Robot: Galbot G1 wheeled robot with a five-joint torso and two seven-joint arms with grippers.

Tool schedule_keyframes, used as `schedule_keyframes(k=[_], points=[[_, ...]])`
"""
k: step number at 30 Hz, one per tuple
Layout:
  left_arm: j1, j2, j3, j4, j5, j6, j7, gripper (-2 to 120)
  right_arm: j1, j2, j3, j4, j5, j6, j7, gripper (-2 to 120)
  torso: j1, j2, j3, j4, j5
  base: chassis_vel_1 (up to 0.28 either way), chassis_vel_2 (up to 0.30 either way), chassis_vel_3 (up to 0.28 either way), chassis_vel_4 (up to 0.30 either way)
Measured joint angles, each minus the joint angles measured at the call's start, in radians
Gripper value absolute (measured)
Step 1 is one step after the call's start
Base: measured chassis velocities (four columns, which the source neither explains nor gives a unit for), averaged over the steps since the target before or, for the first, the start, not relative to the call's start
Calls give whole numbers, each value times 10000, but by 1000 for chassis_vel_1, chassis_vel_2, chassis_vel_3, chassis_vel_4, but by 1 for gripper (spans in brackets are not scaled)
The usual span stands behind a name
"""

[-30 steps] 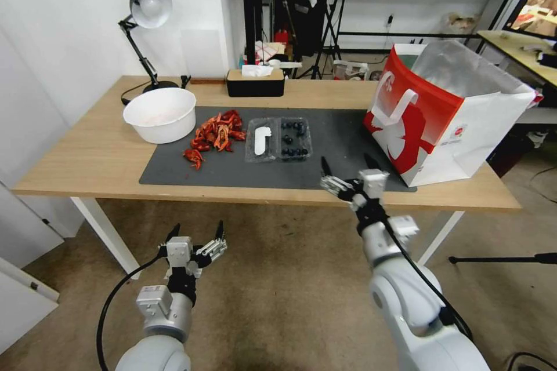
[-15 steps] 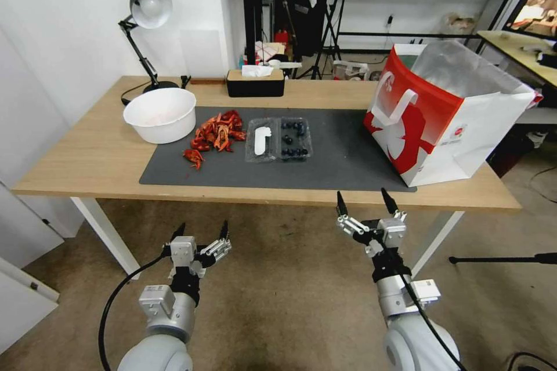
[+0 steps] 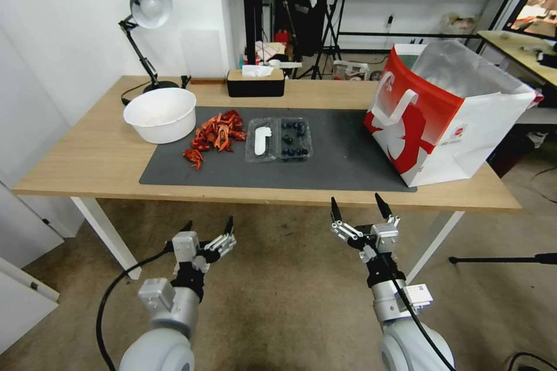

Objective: Close the takeout container lid, then place the container into the takeout bag.

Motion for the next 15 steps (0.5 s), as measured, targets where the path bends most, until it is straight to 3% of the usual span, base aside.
schedule_keyframes(k=[1,2,5,15], points=[[-244,60,28,-89,-669,105,-276,100,11,-34,-8,2,0,0,0,100,0,0,0,0,0,0,0,0,0],[-244,60,28,-89,-669,105,-276,100,11,-34,-8,2,0,0,0,100,0,0,0,0,0,0,0,0,0],[-944,242,32,-272,-2541,226,-964,100,227,-211,-189,-90,34,-31,-14,100,0,-1,0,3,1,0,0,0,0],[-2355,566,254,180,-5278,237,-1658,100,360,-348,-413,-231,48,-115,-94,100,0,-1,0,3,-2,0,0,0,0]])
